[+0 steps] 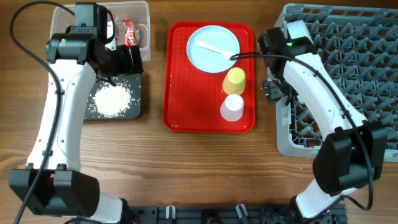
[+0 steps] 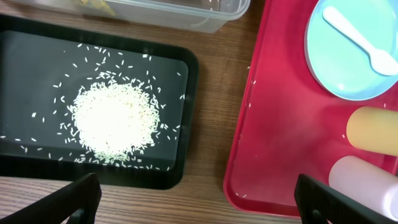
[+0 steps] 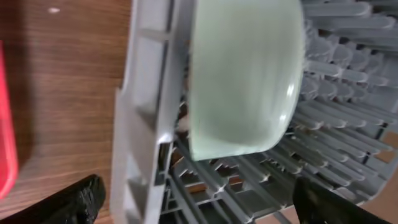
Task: Sort waste into correct bins and load items into the dishwasher rack
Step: 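Grasp the white cup on the red tray with the right gripper, then carry the white cup to the rack's front right and release it, then reach the right gripper to the yellow cup and grasp it, then place the yellow cup in the rack beside the white cup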
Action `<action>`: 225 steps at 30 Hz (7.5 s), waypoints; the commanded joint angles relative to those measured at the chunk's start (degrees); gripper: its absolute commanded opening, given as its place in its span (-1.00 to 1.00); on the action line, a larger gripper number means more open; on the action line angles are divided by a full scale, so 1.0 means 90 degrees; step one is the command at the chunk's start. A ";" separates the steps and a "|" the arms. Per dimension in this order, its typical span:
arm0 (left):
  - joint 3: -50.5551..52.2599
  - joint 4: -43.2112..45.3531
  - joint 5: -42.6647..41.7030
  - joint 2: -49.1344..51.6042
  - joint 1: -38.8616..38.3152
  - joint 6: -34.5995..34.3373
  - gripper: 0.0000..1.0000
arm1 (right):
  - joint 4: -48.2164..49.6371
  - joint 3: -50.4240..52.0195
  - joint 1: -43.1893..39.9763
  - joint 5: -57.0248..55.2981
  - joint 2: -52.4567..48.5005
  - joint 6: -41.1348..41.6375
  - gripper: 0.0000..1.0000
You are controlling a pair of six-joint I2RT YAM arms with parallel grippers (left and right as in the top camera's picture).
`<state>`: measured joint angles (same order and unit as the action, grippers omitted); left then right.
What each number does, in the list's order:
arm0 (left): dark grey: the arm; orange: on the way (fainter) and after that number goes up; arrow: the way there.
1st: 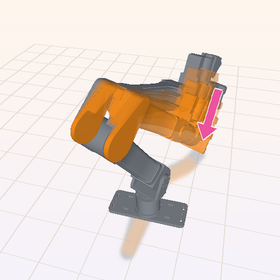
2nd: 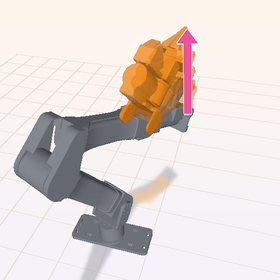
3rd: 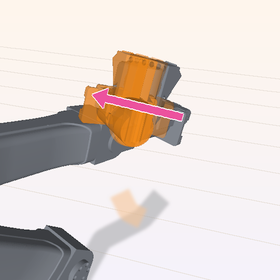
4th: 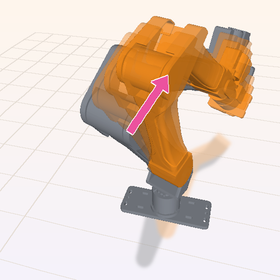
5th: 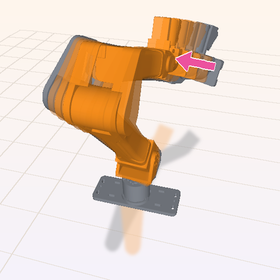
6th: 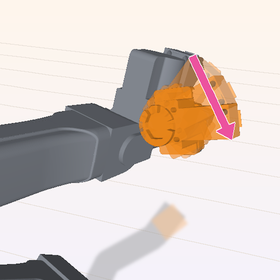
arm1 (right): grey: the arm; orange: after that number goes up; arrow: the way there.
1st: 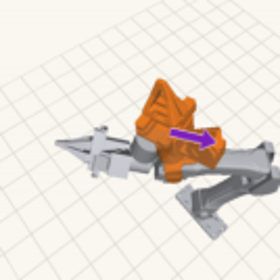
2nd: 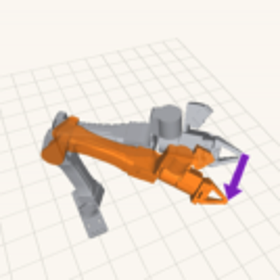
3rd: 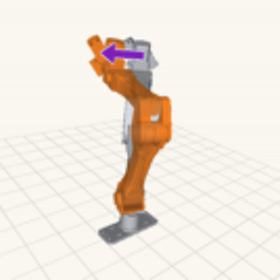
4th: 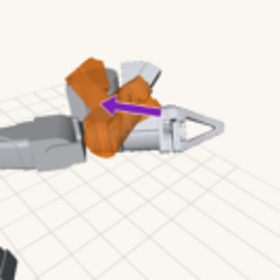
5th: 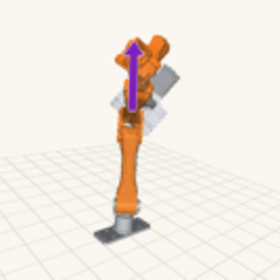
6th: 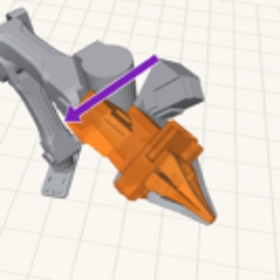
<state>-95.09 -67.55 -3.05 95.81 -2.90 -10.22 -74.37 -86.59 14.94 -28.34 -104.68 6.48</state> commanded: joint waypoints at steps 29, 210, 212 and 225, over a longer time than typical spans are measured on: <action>0.0036 -0.0005 -0.0032 0.0070 0.0027 -0.0061 1.00 | 0.0996 -0.0153 0.1559 0.2829 -0.0270 0.2572 0.89; 0.0036 -0.0005 -0.0032 0.0070 0.0027 -0.0061 1.00 | -0.0437 -0.1552 -0.7266 0.3070 -0.0529 0.1020 0.02; 0.0036 -0.0005 -0.0032 0.0070 0.0027 -0.0061 1.00 | -0.0503 -0.1535 -0.7397 0.2980 -0.0610 0.1025 0.04; 0.0036 -0.0005 -0.0032 0.0070 0.0027 -0.0061 1.00 | -0.0721 -0.1532 -0.7172 0.3541 -0.0350 0.0947 0.99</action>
<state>-95.07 -67.70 -3.05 95.83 -2.87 -10.22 -80.16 -100.62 -52.21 1.06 -109.51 15.29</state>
